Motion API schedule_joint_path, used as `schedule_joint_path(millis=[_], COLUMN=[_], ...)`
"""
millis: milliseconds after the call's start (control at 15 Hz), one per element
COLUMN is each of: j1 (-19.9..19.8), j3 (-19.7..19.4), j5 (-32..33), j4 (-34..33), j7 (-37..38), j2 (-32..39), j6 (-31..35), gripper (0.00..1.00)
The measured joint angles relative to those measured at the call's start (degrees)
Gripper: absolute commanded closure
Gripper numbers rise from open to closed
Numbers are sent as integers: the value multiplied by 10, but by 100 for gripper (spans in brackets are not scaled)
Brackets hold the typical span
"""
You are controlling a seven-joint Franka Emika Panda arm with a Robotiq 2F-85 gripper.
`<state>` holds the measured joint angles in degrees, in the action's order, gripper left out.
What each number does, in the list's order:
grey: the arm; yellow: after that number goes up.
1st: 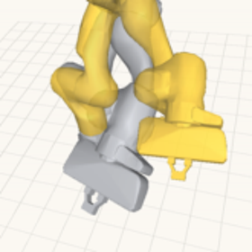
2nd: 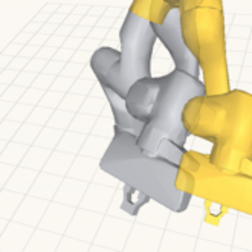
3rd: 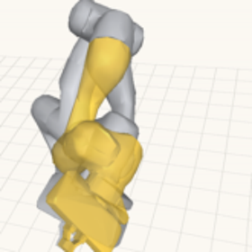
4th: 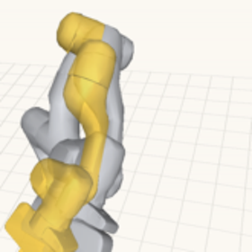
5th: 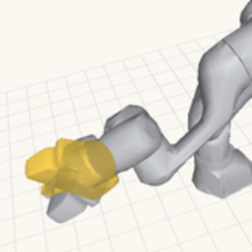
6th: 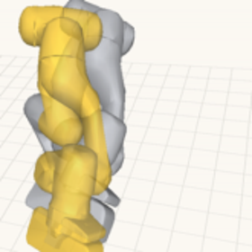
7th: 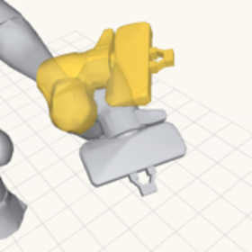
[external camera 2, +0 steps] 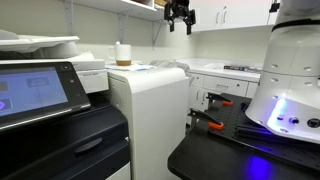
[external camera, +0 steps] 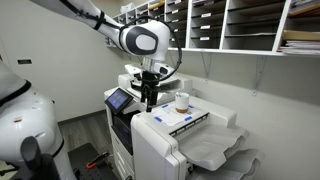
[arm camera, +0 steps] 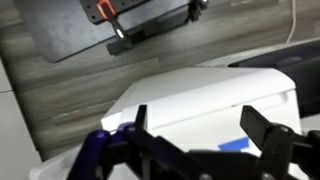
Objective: Remove the marker from the mug and put it on the copier
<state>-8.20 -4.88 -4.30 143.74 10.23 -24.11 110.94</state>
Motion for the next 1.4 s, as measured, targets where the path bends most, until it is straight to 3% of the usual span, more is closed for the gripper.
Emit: schedule_joint_path(millis=[267, 600, 800, 933, 1133, 1400], j1=[9, 11, 18, 26, 38, 51], j3=[3, 3, 7, 8, 8, 5], j5=[-86, -162, -195, -207, -214, -213], j4=[-79, -191, -240, -263, -287, -308], j7=[69, 162, 233, 286, 371, 494], j2=[94, 198, 249, 279, 320, 368], j6=[97, 173, 219, 255, 311, 366], gripper=[0, 0, 32, 43, 48, 45])
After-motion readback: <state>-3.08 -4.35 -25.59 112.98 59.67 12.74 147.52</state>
